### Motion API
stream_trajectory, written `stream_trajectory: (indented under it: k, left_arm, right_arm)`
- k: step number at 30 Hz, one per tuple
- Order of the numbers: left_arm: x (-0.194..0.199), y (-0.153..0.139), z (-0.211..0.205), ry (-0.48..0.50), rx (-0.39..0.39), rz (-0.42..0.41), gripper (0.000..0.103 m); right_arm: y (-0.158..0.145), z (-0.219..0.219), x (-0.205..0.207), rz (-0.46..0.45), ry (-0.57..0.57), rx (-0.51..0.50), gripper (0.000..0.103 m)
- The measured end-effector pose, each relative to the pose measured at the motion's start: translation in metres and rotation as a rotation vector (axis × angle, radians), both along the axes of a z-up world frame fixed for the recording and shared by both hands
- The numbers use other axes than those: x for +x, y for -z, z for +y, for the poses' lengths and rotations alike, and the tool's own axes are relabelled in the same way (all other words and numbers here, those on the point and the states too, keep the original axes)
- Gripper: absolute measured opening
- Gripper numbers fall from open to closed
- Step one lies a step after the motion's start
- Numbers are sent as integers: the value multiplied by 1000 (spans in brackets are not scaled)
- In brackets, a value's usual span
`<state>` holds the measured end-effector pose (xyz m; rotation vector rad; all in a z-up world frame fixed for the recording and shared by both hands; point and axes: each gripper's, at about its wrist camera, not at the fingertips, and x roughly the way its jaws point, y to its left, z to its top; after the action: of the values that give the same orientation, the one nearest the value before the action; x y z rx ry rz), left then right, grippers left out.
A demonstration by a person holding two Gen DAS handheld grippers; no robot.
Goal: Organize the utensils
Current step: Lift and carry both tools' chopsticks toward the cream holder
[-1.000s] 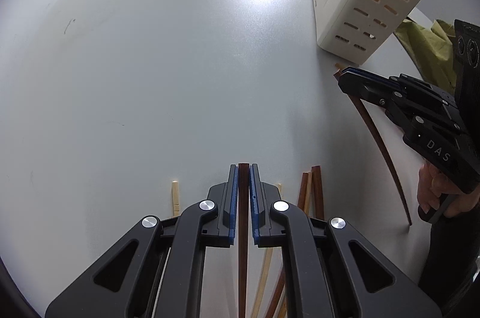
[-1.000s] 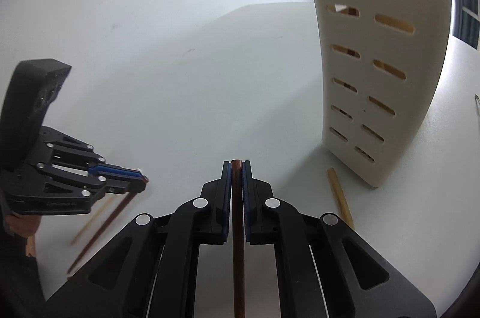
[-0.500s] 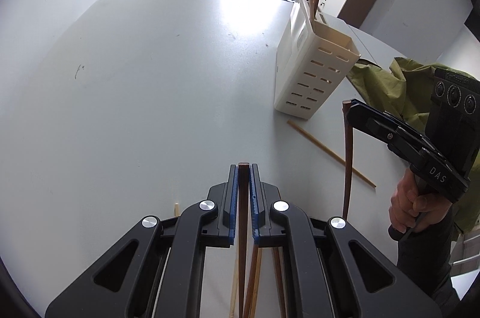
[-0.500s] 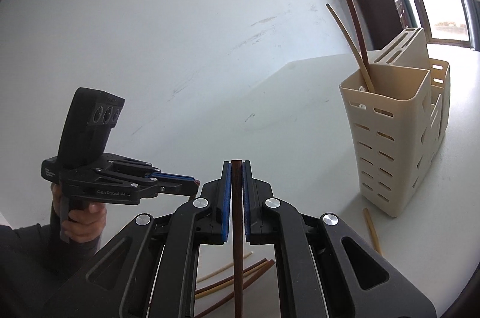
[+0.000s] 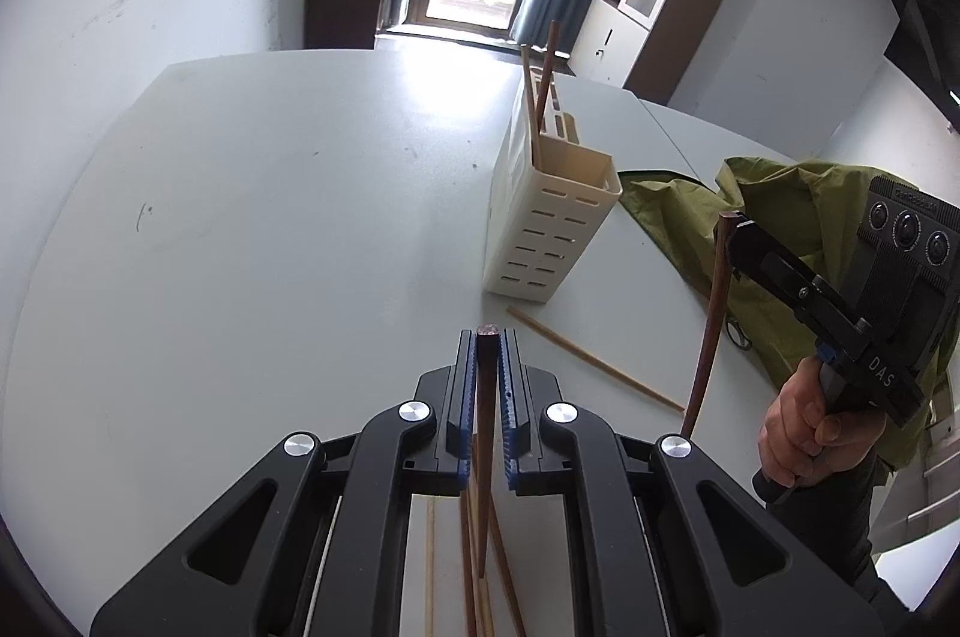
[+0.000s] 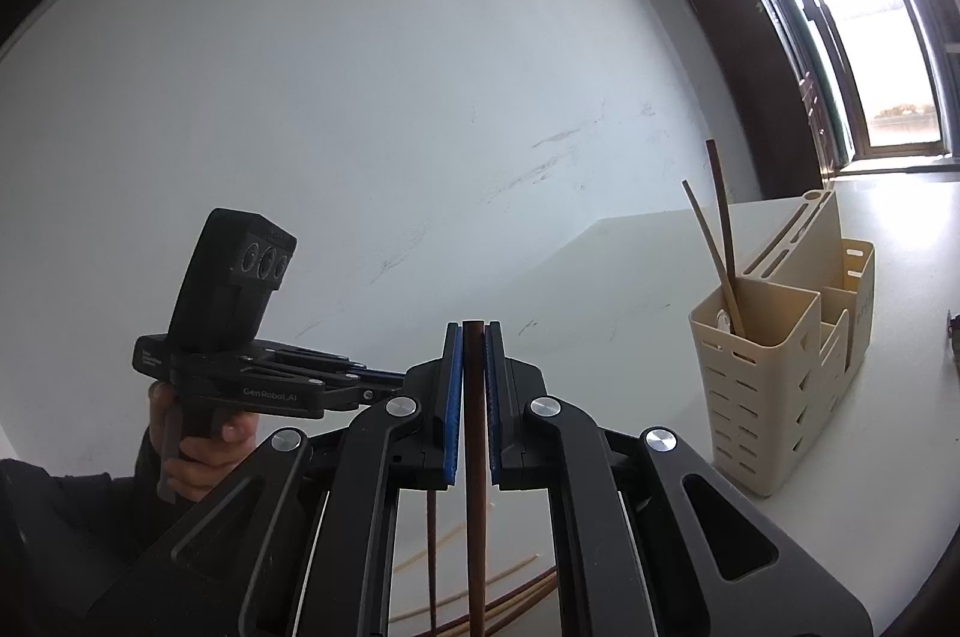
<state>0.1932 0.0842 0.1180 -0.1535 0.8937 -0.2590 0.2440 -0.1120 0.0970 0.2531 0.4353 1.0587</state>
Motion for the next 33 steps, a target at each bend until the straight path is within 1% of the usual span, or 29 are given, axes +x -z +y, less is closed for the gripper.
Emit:
stream_trajectory:
  k: [5, 7, 11, 14, 19, 24, 26, 29, 33]
  left_arm:
    - [-1, -16, -18, 18, -4, -43, 7]
    - [0, -26, -21, 23, -6, -59, 7]
    - [7, -48, -30, 35, -9, -101, 7]
    - [15, -67, -39, 66, -17, -138, 7]
    - [30, -102, -54, 90, -3, -191, 7]
    - [46, -132, -68, 105, 5, -243, 7]
    - [54, -141, -71, 109, -4, -262, 7]
    - [68, -153, -75, 117, -24, -282, 7]
    - [88, -164, -83, 138, -41, -327, 7]
  right_arm:
    - [-20, -15, 0, -50, 53, 23, 8]
    - [-28, -19, 12, -74, 78, 35, 8]
    - [-43, -22, 19, -130, 152, 21, 8]
    - [-53, -19, 32, -161, 174, 16, 8]
    - [-72, -16, 47, -211, 220, -4, 8]
    - [-88, -10, 69, -264, 286, -7, 8]
    - [-95, -8, 77, -281, 311, -1, 8]
    - [-103, -3, 83, -338, 362, -15, 8]
    - [-104, -3, 100, -384, 422, 3, 8]
